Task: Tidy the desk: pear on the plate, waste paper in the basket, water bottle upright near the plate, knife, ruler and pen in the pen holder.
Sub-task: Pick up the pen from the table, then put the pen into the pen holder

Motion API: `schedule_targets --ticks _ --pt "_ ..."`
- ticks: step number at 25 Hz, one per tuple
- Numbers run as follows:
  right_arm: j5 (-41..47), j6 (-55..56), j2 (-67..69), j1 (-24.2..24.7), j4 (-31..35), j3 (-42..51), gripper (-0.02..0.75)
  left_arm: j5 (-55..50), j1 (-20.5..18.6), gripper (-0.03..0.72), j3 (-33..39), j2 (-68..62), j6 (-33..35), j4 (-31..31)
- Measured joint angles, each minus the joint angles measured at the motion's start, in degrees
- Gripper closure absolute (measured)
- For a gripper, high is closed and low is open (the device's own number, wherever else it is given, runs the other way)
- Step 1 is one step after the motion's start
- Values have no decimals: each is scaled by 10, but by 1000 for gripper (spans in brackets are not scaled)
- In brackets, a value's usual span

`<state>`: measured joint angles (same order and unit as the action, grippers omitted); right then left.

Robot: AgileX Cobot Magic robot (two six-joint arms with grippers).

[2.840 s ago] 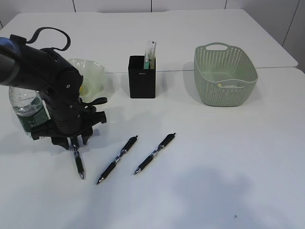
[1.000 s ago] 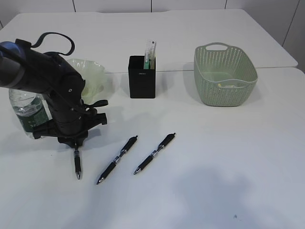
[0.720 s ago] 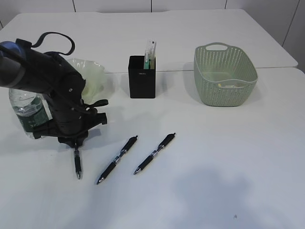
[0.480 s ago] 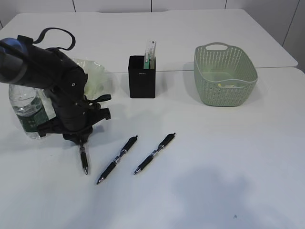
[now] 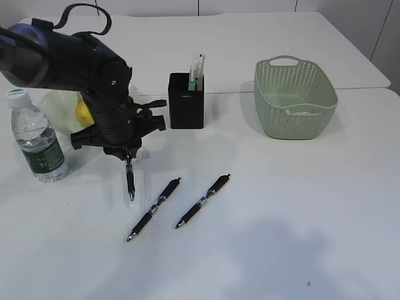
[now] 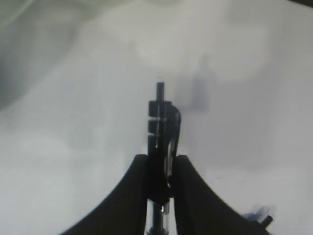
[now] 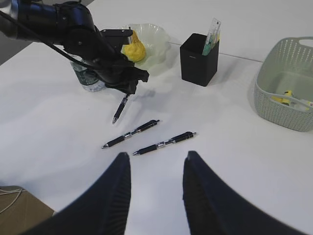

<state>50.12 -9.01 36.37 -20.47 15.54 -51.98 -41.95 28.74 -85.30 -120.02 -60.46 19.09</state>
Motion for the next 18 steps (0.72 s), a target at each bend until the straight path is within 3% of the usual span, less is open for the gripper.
schedule_targets --ticks 18 --pt "0 0 0 0 0 0 438 7 3 609 -84 0 123 32"
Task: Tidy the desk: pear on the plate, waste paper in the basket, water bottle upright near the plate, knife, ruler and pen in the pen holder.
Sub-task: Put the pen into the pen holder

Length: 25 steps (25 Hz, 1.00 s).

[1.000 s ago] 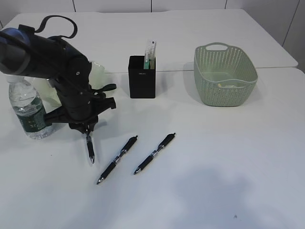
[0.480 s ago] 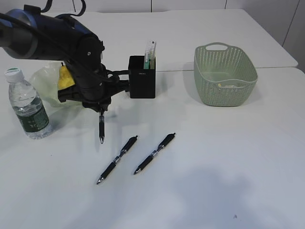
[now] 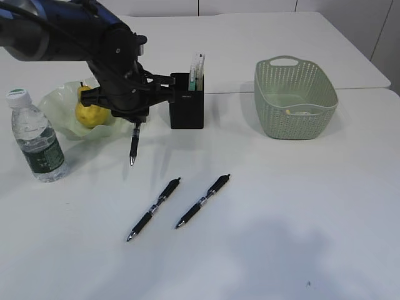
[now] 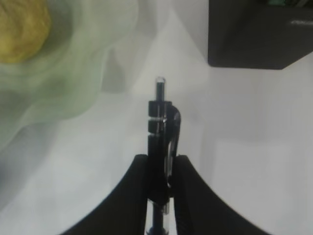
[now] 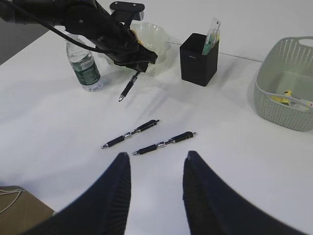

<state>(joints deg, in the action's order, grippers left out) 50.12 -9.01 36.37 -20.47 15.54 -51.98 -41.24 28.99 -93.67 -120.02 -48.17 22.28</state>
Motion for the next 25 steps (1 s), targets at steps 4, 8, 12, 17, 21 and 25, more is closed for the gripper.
schedule_targets --ticks 4,8,12,17,21,25 --pt "0 0 0 0 0 0 439 18 3 609 -1 0 7 39" --pt "0 0 0 0 0 0 439 43 10 609 -1 0 9 83" --pt "0 0 0 0 0 0 438 81 20 609 -1 0 10 126" --pt "0 0 0 0 0 0 438 134 28 609 -1 0 11 176" --pt "0 0 0 0 0 0 439 159 30 609 -1 0 11 211" --pt "0 0 0 0 0 0 439 185 32 609 -1 0 11 222"
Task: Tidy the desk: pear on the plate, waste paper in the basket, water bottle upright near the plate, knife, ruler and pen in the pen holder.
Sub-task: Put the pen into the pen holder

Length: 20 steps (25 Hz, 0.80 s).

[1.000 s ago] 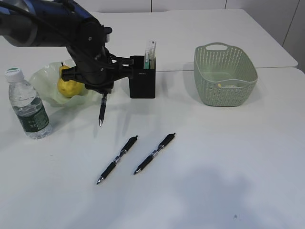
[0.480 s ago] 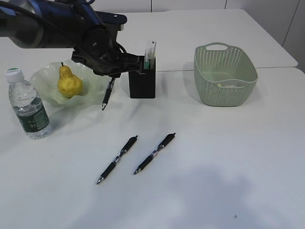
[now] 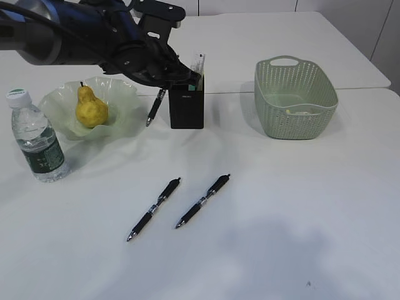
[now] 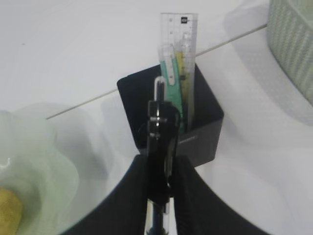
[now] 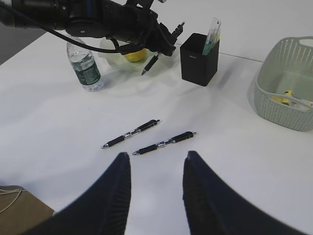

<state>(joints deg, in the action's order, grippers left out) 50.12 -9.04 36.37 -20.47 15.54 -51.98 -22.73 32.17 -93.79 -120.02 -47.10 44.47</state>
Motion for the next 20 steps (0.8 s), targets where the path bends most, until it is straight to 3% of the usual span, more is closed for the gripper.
schedule_targets --ticks 8,16,20 --pt "0 -3 0 0 0 0 438 72 0 609 0 0 -2 3" --pt "0 -6 0 0 0 0 439 215 1 609 0 0 -5 4" --pt "0 -6 0 0 0 0 438 254 -2 609 0 0 -5 -26"
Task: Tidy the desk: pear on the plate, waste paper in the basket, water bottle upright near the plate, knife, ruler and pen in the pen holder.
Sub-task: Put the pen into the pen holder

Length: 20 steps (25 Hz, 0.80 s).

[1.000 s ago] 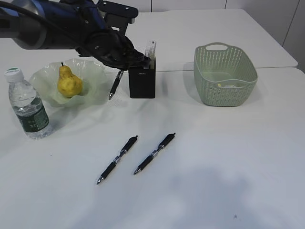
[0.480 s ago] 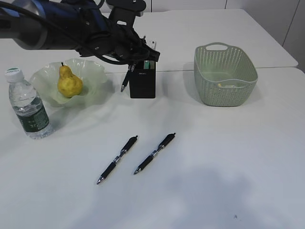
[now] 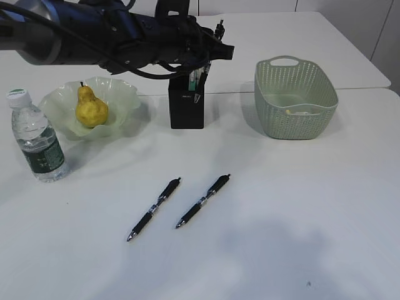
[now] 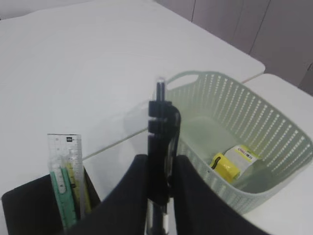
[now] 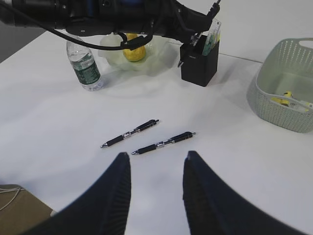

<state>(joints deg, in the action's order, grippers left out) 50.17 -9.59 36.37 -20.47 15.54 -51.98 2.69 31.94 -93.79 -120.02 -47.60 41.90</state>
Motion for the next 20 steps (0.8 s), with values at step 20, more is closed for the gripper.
schedule_targets --ticks 20 --pt "3 -1 0 0 0 0 439 155 -81 610 0 0 -1 -21"
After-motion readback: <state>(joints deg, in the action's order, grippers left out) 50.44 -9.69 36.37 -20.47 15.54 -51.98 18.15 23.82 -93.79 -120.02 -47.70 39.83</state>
